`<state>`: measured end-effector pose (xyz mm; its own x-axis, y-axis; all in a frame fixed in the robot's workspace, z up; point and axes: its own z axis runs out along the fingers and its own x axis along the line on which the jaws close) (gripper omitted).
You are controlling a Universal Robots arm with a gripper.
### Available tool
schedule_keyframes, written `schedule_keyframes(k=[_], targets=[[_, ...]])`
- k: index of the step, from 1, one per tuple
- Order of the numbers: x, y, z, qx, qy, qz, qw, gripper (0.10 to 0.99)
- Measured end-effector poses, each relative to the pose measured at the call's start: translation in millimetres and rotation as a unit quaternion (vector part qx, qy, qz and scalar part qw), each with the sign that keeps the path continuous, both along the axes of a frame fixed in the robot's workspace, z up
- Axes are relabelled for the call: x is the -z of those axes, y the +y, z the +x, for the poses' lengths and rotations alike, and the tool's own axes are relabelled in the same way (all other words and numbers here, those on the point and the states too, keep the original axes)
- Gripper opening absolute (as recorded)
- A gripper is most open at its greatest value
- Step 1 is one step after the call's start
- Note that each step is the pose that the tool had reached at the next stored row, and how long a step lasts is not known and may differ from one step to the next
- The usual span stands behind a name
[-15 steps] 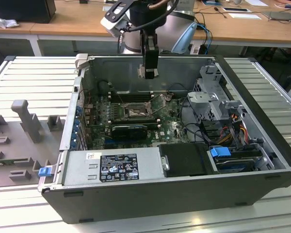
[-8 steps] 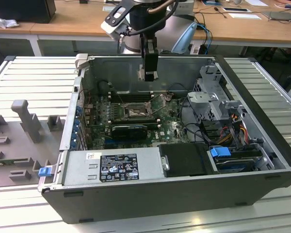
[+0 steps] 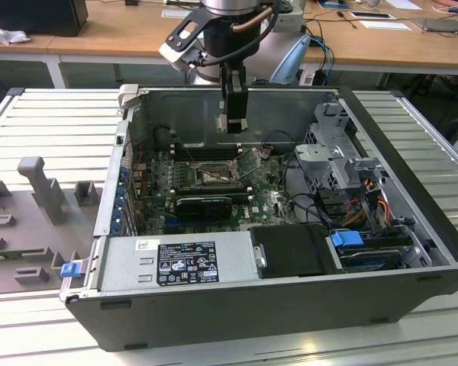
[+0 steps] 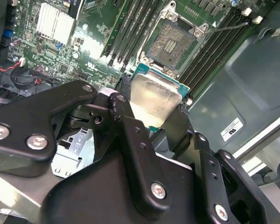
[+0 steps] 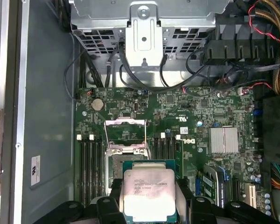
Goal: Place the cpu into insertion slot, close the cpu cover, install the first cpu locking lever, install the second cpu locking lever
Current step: 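Place the cpu into insertion slot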
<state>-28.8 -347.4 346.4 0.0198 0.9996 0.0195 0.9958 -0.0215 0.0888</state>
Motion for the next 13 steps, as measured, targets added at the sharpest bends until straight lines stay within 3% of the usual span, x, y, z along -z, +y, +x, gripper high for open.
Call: schedule_keyframes(k=[13], targets=[[16.7, 0.0, 0.0, 0.0, 0.0, 0.0, 1.0, 0.529]])
